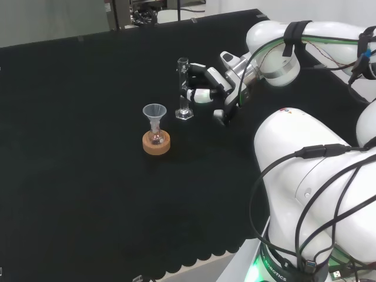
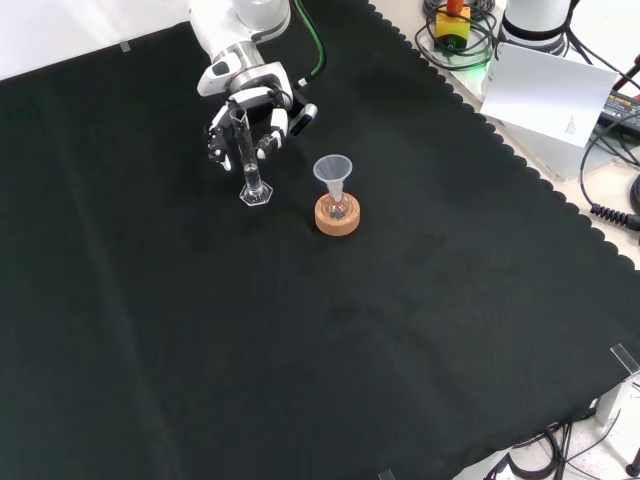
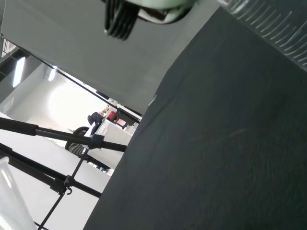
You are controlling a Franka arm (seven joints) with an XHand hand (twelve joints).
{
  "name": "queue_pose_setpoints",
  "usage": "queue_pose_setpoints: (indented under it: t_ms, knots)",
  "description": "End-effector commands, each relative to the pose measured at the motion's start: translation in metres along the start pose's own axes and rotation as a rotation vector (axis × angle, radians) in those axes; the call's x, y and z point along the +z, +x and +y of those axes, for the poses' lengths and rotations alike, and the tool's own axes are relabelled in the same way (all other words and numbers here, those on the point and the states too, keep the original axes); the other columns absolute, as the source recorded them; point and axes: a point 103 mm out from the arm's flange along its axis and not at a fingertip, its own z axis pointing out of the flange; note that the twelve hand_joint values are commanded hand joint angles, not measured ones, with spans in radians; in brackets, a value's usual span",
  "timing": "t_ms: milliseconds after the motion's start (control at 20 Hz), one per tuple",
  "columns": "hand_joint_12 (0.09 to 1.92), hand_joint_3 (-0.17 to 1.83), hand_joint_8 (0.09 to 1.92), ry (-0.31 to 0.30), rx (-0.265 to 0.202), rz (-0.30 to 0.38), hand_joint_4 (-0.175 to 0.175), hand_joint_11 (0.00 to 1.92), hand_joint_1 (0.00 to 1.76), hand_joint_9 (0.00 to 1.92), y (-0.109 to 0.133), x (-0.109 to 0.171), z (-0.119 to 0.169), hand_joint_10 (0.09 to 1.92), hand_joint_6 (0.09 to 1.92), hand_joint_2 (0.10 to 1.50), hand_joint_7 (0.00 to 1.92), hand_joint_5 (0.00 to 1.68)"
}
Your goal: Pick up the graduated cylinder.
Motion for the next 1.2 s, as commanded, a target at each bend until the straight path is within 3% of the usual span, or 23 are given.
queue_pose_setpoints:
  t_ms: [50, 350, 1200]
  knots:
    - [1.14, 0.63, 0.62, 0.016, -0.002, -0.007, 0.022, 0.74, 1.09, 0.95, 0.0023, 0.0026, 0.0021, 0.4, 0.6, 0.77, 0.62, 0.56]
    - [1.11, 0.62, 0.62, 0.04, -0.011, -0.009, 0.017, 0.79, 1.09, 0.97, 0.0056, 0.0113, 0.0051, 0.39, 0.61, 0.76, 0.62, 0.56]
    - [1.08, 0.57, 0.63, 0.011, -0.002, 0.002, 0.008, 0.82, 1.0, 0.98, 0.0024, 0.0077, 0.0037, 0.36, 0.58, 0.71, 0.62, 0.56]
